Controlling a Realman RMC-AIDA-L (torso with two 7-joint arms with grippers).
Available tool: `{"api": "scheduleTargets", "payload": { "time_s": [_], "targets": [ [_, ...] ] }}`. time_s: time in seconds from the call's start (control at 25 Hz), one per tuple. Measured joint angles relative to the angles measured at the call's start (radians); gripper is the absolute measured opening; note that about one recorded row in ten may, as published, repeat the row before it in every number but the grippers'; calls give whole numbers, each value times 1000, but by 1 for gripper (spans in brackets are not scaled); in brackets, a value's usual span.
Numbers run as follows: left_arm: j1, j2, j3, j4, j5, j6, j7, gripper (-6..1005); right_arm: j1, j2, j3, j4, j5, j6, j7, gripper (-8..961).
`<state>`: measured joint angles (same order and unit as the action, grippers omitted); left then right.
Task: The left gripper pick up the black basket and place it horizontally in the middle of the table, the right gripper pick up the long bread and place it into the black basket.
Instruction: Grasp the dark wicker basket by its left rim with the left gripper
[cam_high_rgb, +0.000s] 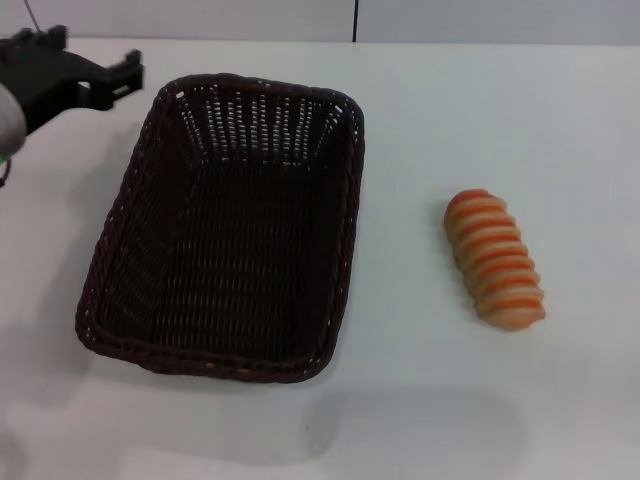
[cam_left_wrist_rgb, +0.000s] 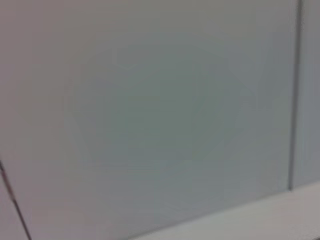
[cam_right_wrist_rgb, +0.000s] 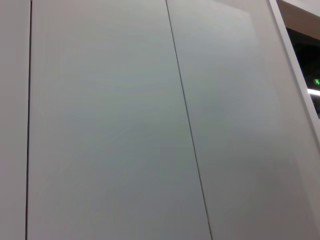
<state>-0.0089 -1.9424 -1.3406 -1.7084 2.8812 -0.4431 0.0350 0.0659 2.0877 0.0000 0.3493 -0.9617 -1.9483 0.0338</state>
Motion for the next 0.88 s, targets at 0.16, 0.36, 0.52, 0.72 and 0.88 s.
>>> {"api": "scheduleTargets", "payload": {
  "time_s": [0.16, 0.36, 0.52, 0.72, 0.88],
  "targets": [
    [0, -56, -28, -107, -1, -200, 56, 816, 0, 0, 0, -1, 0, 4, 0, 843],
    [-45, -117, -41, -137, -6, -466, 116, 816, -1, 0, 0, -1, 0, 11, 0, 843],
    [-65, -119, -44, -91, -8, -486, 110, 816, -4, 0, 0, -2, 0, 11, 0, 843],
    [-91, -121, -60, -31, -9, -484, 108, 816, -3, 1, 0, -3, 0, 11, 0, 843],
    [-114, -121, -64, 13, -9, -491, 104, 816, -1, 1, 0, -4, 0, 11, 0, 843]
  ]
}}
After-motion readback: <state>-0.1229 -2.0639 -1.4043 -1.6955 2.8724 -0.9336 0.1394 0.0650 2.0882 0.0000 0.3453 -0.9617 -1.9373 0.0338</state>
